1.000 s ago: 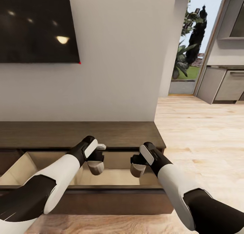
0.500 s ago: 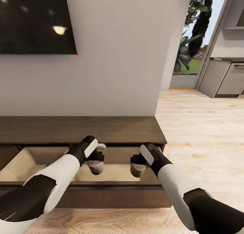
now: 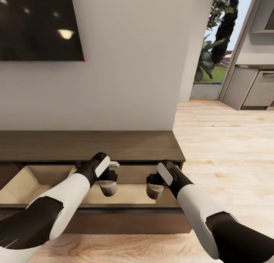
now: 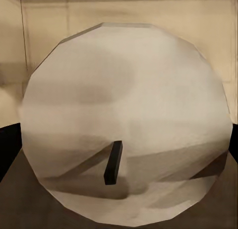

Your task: Place each of the two pumpkins and all three candles from the living room inside a cabinet in the living room (use any cabinet), then make sure every cabinet is closed, and position the cauldron so it is next to a table in the living room.

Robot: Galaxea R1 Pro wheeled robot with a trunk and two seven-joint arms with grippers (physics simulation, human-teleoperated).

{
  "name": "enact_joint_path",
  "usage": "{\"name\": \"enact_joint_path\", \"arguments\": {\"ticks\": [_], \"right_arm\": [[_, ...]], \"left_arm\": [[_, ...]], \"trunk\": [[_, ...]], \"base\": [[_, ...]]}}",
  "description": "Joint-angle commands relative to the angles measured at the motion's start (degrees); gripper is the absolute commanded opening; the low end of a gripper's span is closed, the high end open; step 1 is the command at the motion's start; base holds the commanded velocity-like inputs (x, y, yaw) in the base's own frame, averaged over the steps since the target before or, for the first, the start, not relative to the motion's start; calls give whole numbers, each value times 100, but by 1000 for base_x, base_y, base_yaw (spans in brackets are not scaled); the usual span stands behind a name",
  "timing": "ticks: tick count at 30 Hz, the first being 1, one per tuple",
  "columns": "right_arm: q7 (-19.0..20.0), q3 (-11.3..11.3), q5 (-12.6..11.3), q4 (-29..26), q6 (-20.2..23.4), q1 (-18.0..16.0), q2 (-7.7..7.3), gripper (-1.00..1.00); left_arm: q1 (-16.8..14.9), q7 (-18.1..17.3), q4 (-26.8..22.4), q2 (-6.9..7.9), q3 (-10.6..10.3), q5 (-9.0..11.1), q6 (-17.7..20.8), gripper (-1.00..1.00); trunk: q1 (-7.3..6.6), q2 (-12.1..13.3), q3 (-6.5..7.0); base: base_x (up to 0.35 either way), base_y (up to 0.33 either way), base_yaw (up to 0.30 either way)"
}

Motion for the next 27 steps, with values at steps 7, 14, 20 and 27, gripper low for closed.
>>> {"name": "enact_joint_path", "arguments": {"ticks": [7,14,20,27], "right_arm": [[-56,26,-47,-7,11,-3,-10,-100],[-56,41,-18,-7,-202,-3,-13,-100],[-56,55,-4,-7,-341,-3,-13,-100],[-56,68,-3,-7,-362,-3,-11,-100]], "left_arm": [[-3,43,-5,-3,-46,59,16,-100],[-1,41,-5,-3,-44,59,16,-100],[1,41,-5,-3,-48,59,16,-100],[0,38,-5,-3,-51,59,16,-100]], "trunk": [[-1,-2,-5],[-1,-2,-5],[-1,-2,-5],[-1,-2,-5]], "base": [[0,-108,0],[0,-88,0],[1,-21,0],[21,-46,0]]}}
